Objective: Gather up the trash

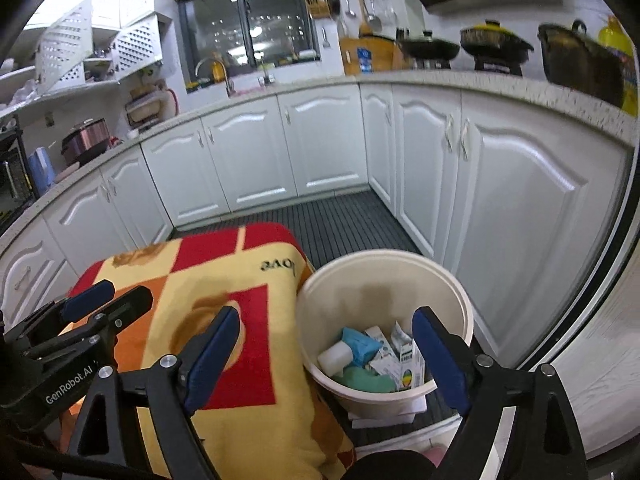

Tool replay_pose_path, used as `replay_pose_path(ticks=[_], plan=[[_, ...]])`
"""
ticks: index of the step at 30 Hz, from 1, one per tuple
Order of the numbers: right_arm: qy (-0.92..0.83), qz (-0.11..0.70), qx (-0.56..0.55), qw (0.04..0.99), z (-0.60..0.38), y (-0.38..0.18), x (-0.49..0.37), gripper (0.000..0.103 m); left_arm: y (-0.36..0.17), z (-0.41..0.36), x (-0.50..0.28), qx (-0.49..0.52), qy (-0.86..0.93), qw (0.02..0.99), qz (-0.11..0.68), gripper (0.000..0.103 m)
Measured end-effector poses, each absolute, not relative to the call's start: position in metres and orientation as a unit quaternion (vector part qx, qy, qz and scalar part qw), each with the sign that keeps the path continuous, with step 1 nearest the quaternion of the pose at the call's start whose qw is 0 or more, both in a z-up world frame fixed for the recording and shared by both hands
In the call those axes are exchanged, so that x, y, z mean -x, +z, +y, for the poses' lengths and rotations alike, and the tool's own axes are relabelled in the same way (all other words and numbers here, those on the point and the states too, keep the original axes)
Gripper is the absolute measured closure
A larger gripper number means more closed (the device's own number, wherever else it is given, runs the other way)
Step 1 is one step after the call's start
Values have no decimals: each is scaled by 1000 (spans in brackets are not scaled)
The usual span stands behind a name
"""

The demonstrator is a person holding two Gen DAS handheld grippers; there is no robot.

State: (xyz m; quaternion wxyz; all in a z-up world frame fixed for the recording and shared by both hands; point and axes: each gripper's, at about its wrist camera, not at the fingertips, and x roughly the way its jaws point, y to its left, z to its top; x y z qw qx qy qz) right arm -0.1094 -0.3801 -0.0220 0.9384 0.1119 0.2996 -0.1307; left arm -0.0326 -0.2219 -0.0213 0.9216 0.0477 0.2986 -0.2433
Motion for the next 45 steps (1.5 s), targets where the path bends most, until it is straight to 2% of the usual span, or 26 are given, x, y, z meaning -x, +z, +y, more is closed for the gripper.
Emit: replay_pose_path(ticks=[15,18,45], plan=[[-138,251,-80,955,-345,8,136,12,3,-186,58,-25,-212,945,249,45],[-140,242,-73,957,-341,11,139,8,5,-182,60,-22,-210,946,245,45],[-151,224,-76,960,-338,18,144,8,8,-189,68,-27,-202,953,224,45]])
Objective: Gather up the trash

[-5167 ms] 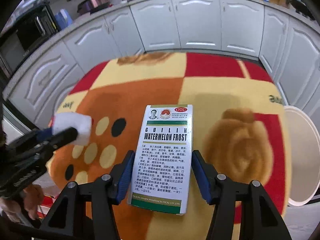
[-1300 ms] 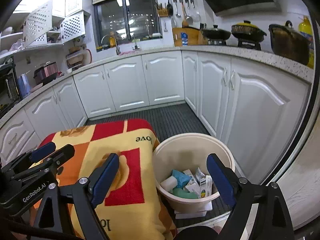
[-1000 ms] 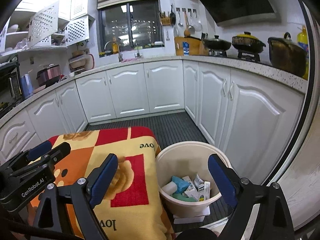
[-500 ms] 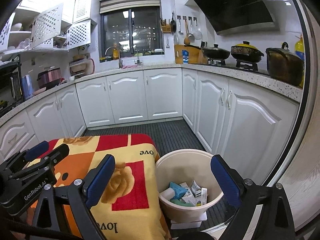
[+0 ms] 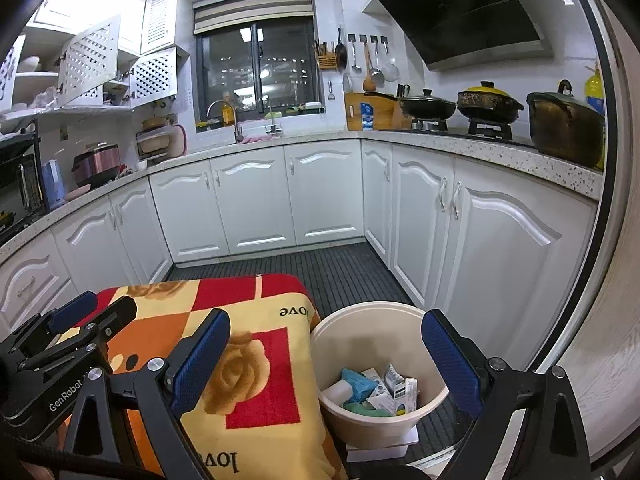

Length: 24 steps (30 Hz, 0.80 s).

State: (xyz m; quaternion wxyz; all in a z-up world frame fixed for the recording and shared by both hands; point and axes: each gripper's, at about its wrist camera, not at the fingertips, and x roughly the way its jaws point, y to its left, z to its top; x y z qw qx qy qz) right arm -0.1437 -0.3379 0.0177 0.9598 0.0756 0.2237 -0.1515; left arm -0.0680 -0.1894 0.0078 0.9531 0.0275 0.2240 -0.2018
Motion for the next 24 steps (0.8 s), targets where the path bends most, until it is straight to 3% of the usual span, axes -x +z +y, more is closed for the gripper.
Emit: replay_pose_path(ticks=[24], plan=[[-154,223,-77,959,-335,16,142,7,4,-188,68,-27,-189,955,225,45]])
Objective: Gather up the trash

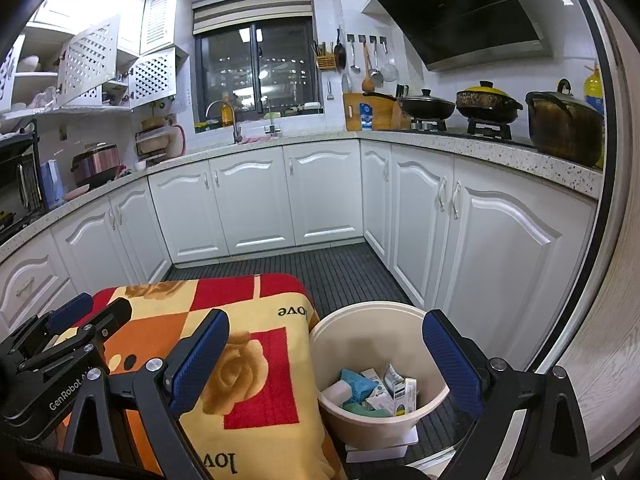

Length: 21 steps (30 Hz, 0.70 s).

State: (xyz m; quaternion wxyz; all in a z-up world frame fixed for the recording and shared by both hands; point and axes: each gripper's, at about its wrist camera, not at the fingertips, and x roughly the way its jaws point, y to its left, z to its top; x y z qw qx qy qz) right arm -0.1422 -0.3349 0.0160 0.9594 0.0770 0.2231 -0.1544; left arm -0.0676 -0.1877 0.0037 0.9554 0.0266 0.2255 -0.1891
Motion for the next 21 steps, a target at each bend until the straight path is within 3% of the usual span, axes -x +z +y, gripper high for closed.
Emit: replay_pose_path(ticks=[21], plan=[[-152,229,-79,958,-338,13,139,7,-3,-183,61,-31,-182,955,233,45]])
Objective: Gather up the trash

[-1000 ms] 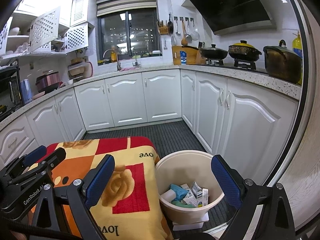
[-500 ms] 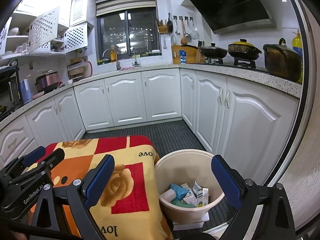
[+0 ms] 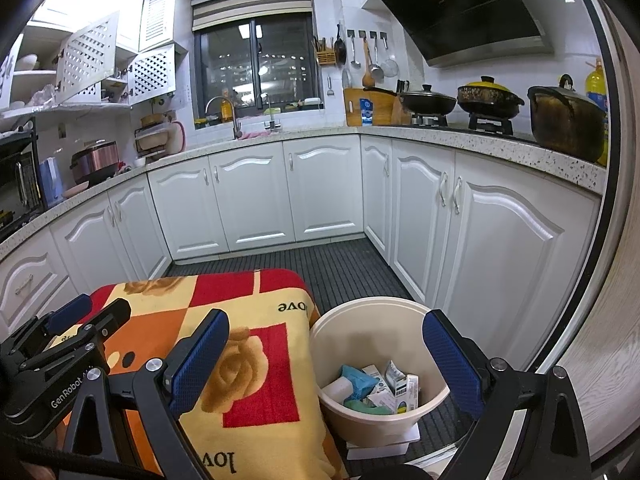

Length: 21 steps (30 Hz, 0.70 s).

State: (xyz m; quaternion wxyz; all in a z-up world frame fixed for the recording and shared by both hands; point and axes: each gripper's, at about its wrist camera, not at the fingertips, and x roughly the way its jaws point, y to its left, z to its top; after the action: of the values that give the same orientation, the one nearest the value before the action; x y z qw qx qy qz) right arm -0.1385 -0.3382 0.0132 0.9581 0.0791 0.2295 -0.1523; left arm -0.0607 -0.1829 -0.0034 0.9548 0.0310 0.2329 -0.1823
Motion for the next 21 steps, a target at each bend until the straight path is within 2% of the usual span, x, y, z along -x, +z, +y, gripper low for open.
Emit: replay_pose_path(ticks=[21], plan=[[-150,233,-80,957,-335,10,136,7,-12,-178,58,-35,-180,954,235,45]])
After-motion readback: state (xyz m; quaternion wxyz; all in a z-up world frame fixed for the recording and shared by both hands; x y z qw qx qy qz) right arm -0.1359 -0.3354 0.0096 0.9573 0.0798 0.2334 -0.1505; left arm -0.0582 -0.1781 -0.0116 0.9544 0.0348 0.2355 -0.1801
